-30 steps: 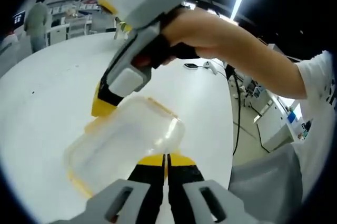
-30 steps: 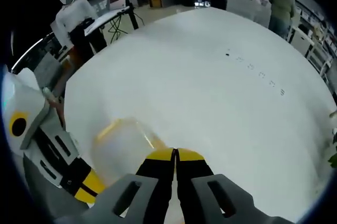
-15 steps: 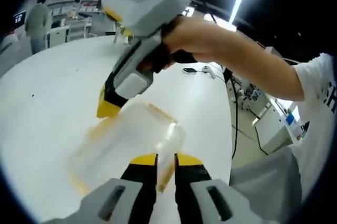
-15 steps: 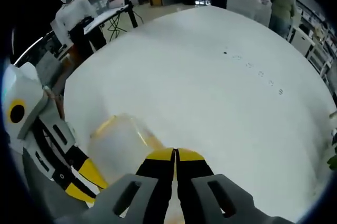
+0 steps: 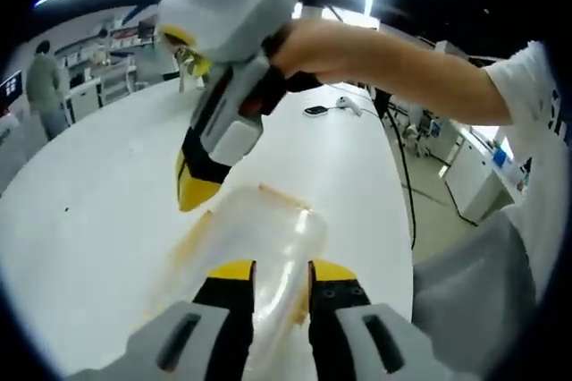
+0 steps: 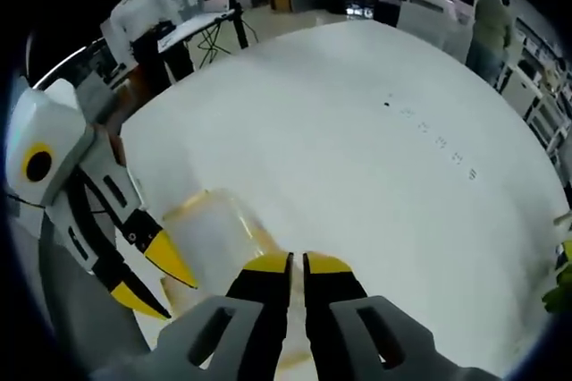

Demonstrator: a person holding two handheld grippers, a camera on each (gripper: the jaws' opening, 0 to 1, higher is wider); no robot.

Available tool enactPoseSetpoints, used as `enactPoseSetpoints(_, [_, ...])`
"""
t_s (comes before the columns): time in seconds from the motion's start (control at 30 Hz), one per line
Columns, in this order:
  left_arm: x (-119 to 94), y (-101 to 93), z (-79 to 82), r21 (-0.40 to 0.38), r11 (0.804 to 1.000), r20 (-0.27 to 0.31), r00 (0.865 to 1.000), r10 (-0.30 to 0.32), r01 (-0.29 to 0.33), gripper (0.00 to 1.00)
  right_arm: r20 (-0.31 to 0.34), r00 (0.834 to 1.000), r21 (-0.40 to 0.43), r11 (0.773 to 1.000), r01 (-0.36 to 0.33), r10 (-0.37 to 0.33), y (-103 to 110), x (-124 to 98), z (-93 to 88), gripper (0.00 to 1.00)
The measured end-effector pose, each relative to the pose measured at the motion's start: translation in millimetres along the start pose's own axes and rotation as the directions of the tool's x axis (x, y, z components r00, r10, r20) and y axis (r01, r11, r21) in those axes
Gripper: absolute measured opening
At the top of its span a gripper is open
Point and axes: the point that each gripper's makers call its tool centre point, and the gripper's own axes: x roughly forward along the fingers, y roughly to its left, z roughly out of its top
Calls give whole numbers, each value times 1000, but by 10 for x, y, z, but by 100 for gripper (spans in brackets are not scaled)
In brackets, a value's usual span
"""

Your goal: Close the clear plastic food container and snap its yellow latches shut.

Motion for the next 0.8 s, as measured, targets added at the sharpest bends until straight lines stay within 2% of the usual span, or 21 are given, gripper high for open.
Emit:
enactPoseSetpoints(0.23, [-12, 3, -50, 87, 996, -37, 999, 2, 2, 23, -32, 998, -79, 996, -49, 46, 127, 13, -23, 12])
enactPoseSetpoints(0.33, [-27, 7, -55, 191, 982, -48, 999, 14, -4, 25, -49, 997, -100, 993, -68, 63, 168, 21, -38, 15])
enactPoseSetpoints(0.4, [-24, -31, -92, 228, 974, -71, 997, 4, 12, 28, -64, 995, -109, 990, -88, 81, 196, 29, -56, 18])
enactPoseSetpoints(0.53, [5, -56, -135, 254, 967, -86, 996, 1, 21, 35, -96, 990, -146, 982, -118, 105, 257, 60, -89, 30])
enactPoseSetpoints(0.63, [26, -55, -145, 275, 961, -85, 996, 8, 16, 37, -141, 981, -165, 973, -159, 136, 303, 98, -158, 34])
enactPoseSetpoints(0.73, [37, -53, -166, 287, 958, -92, 996, 14, 13, 38, -166, 977, -182, 970, -163, 133, 291, 121, -191, 36])
enactPoseSetpoints(0.8, [42, -27, -200, 322, 947, -108, 994, 36, 1, 40, -166, 975, -176, 969, -174, 145, 289, 127, -177, 37])
